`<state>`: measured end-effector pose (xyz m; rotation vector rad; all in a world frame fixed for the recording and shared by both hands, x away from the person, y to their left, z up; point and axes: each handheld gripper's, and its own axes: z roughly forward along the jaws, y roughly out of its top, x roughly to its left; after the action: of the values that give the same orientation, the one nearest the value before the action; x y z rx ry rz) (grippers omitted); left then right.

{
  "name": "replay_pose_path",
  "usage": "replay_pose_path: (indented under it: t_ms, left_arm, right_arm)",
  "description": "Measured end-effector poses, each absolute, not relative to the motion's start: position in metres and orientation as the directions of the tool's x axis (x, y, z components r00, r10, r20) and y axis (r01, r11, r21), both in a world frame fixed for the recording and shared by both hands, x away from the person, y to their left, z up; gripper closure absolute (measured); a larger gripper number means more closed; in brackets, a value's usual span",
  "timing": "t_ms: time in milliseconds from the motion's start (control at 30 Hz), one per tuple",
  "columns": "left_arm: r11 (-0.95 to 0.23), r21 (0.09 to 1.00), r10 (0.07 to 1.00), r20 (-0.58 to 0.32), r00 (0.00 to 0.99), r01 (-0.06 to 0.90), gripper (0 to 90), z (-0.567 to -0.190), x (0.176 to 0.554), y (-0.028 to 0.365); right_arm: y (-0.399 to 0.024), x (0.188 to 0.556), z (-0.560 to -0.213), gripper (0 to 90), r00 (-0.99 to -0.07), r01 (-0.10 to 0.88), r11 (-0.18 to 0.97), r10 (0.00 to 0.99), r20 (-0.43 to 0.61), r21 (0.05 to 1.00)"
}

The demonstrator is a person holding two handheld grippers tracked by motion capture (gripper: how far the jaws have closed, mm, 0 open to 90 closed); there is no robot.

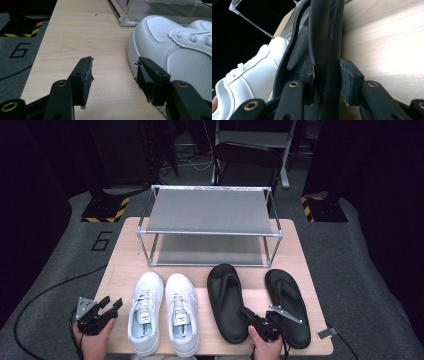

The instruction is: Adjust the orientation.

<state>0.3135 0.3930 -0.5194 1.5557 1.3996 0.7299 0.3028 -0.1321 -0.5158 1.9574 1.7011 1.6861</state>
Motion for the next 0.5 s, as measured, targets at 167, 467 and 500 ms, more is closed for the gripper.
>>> replay_pose_path:
  t_ms: [167,467,500]
  left_arm:
    - [0.037,0.895,0.973,-0.134,0.189,0.446,45.5,-0.519,0.314,0.393]
    - [0.040,0.894,0.972,-0.138,0.190,0.446,45.6,-0.519,0.313,0.393]
    - [0.041,0.895,0.972,-0.138,0.189,0.445,45.6,-0.519,0.313,0.393]
  right_arm:
    - [-0.130,0.307,-0.515,65.8,-0.196,0.667,-0.409,0.711,0.676,0.623]
    - [-0.125,0.317,-0.511,65.9,-0.208,0.646,-0.416,0.711,0.672,0.640]
    - [-0.124,0.318,-0.510,65.9,-0.199,0.651,-0.422,0.707,0.679,0.630]
